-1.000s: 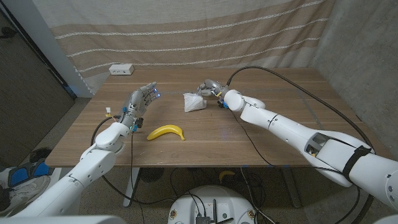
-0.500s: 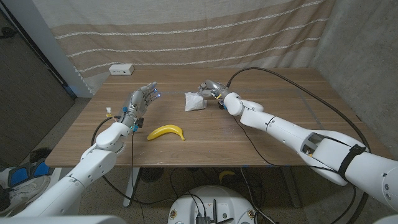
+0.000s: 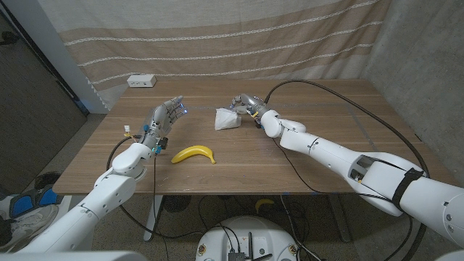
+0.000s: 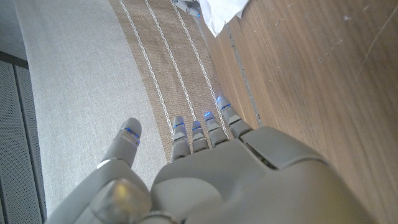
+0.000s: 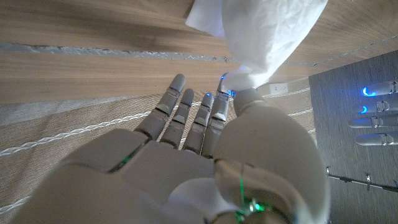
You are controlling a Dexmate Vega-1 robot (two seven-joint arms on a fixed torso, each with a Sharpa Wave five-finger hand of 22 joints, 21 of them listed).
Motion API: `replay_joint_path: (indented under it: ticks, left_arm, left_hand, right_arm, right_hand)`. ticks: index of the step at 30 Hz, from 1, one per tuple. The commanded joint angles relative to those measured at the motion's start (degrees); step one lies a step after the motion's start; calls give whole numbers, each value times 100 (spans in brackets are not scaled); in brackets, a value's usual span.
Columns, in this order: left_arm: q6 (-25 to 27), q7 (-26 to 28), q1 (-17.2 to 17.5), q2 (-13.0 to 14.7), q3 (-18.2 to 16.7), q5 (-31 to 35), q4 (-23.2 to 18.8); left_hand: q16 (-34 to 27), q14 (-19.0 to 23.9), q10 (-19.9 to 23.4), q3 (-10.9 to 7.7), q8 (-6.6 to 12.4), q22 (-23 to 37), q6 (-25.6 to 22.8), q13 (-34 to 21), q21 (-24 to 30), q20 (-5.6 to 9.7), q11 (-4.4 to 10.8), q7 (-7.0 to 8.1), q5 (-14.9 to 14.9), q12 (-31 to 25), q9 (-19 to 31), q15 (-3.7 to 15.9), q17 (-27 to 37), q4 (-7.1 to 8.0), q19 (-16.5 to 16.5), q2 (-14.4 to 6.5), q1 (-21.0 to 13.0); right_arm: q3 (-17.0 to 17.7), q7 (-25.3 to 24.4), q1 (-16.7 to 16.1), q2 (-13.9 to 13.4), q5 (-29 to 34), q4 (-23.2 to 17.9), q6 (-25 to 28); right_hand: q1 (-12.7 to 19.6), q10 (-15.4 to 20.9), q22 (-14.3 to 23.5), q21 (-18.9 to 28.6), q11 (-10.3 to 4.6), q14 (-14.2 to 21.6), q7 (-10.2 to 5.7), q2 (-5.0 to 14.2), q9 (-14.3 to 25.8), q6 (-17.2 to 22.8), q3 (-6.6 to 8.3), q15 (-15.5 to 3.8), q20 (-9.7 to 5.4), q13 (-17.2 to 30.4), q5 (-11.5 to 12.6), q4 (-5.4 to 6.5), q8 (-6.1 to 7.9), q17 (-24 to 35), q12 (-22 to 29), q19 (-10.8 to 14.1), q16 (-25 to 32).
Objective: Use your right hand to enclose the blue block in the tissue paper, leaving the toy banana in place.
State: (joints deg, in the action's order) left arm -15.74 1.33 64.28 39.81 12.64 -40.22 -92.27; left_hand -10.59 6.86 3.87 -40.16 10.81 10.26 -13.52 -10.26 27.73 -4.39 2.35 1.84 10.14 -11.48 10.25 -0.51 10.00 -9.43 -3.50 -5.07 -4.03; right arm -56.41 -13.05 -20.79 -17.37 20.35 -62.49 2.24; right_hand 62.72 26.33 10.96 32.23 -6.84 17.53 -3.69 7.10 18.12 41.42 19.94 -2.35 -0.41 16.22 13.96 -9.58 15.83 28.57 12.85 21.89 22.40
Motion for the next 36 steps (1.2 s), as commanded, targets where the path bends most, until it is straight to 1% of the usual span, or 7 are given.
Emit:
replay_joint_path:
  ticks: [1,5,16,20,28,34,36]
  left_arm:
    - [-25,-64,-17,9,2,-4,12]
    - [-28,-69,-19,8,1,-5,15]
    - [-50,-62,-6,8,-10,0,18]
    - [-43,-58,-4,1,-13,-14,10]
    - [-25,-74,-14,14,6,-2,-5]
    - [-29,-81,-4,28,7,9,-21]
    - [-26,-85,2,34,2,1,-35]
  left_hand:
    - [-16,2,0,33,-3,27,-7,-29,-7,-31,5,28,-14,11,30,-32,10,7,-22,2,-31]
    - [-15,-1,-2,36,-3,27,-6,-29,-13,-30,-8,26,-13,12,30,-36,10,7,-21,-1,-33]
    - [-16,3,-3,43,-3,29,-6,-30,-25,-31,-22,25,-11,11,30,-27,9,8,-27,-6,-39]
    - [-16,6,6,46,-4,30,-2,-30,-32,-30,-2,28,-10,8,31,-26,8,8,-29,-8,-42]
    - [-17,10,0,51,-3,30,-3,-30,-40,-32,0,30,-10,10,31,-23,7,8,-37,-10,-45]
    - [-14,7,7,54,-5,31,2,-30,-46,-36,6,29,-9,7,31,-28,7,7,-40,-11,-48]
    - [-11,0,1,56,-6,31,4,-30,-49,-33,-3,30,-9,9,31,-29,7,7,-42,-11,-49]
  right_arm:
    - [53,-345,-85,34,34,54,-81]
    - [85,-557,-120,62,41,116,-178]
    - [142,-716,-141,79,-8,181,-358]
    - [192,-763,-185,34,-42,118,-431]
    - [477,-703,-407,-140,-401,-177,-731]
    - [766,-539,-594,-209,-853,-322,-1062]
    - [890,-488,-705,-274,-1018,-482,-1162]
  right_hand:
    - [-59,-99,-8,32,-5,-58,-48,7,-43,-215,-4,-743,-11,8,-15,20,-118,24,-53,-17,-10]
    - [-81,-106,-8,33,-12,-66,-49,53,-62,-231,0,-746,-21,6,-16,52,-138,42,-53,-26,-2]
    - [-156,-117,-8,42,11,-75,-29,96,-116,-170,10,-730,-32,1,-10,102,-153,38,-51,-39,-27]
    - [-192,-123,-8,47,13,-74,-22,102,-132,-160,2,-727,-32,0,-9,122,-161,42,-51,-39,-28]
    - [-434,-158,-9,66,131,-101,73,109,-204,-236,-67,-647,-6,-6,-1,240,-245,64,-53,-42,-41]
    - [-865,-231,-7,65,282,-141,238,104,-300,-402,-209,-523,76,-12,25,417,-369,98,-59,-113,-55]
    - [-1018,-264,-6,69,340,-159,275,105,-332,-444,-259,-481,90,-13,39,474,-398,110,-61,-126,-62]
